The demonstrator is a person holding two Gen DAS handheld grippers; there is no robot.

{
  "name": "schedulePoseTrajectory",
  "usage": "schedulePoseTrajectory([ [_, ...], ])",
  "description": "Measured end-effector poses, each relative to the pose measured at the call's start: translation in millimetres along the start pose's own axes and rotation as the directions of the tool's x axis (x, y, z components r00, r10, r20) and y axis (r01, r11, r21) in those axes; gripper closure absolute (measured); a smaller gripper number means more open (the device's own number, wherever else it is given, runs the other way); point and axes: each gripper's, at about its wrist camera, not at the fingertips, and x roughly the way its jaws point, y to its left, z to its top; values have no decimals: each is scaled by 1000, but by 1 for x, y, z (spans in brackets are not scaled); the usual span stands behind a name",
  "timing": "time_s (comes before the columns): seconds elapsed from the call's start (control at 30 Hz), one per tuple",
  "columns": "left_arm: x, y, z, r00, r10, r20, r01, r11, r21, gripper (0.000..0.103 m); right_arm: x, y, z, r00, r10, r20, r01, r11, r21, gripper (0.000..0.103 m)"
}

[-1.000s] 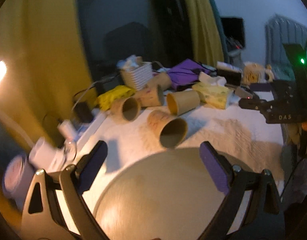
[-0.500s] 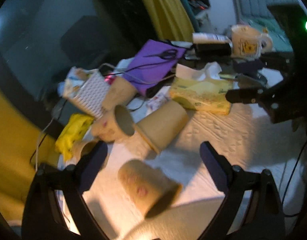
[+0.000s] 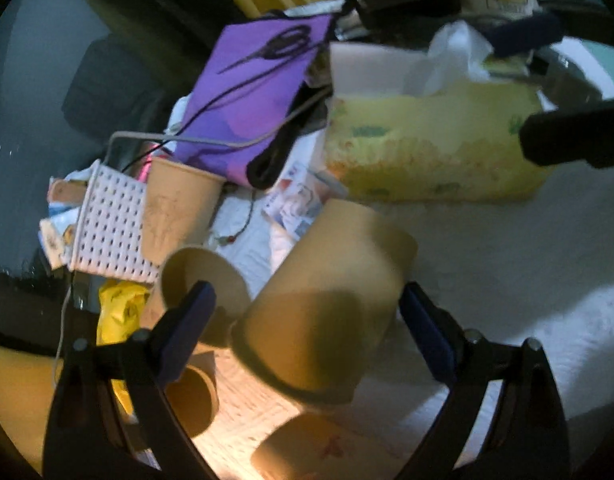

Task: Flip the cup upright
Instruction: 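Close the right gripper around the body of the sideways brown cup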

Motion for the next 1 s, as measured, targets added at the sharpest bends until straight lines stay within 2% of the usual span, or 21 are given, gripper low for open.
schedulePoseTrajectory([
  [0.03, 3, -1, 1, 1000, -2, -4, 2, 1000, 10, 19, 0, 1, -1, 1000, -1, -2, 1, 1000, 1, 24],
  [0.07, 5, -1, 1, 1000, -7, -13, 7, 1000, 17, 29, 1, 1, -1, 1000, -3, -3, 3, 1000, 0, 24],
  [0.2, 7, -3, 4, 1000, -4, -4, 4, 999, 34, 34, -4, 2, -4, 1000, -11, 1, 11, 1000, 0, 24],
  [0.43, -25, -4, -1, 999, -19, 45, 19, 1000, 7, 36, -26, 13, -8, 999, -36, 23, 36, 999, -2, 24],
  [0.6, -70, -10, -12, 994, -19, 107, 21, 1000, -17, 36, -52, 32, -12, 997, -55, 51, 56, 998, -16, 24],
  [0.8, -128, -34, -43, 986, -30, 165, 36, 999, -32, 36, -87, 62, -26, 995, -63, 80, 66, 997, -38, 24],
  [1.0, -175, -66, -87, 980, -30, 196, 39, 998, -42, 36, -116, 97, -46, 996, -31, 83, 35, 998, -49, 24],
])
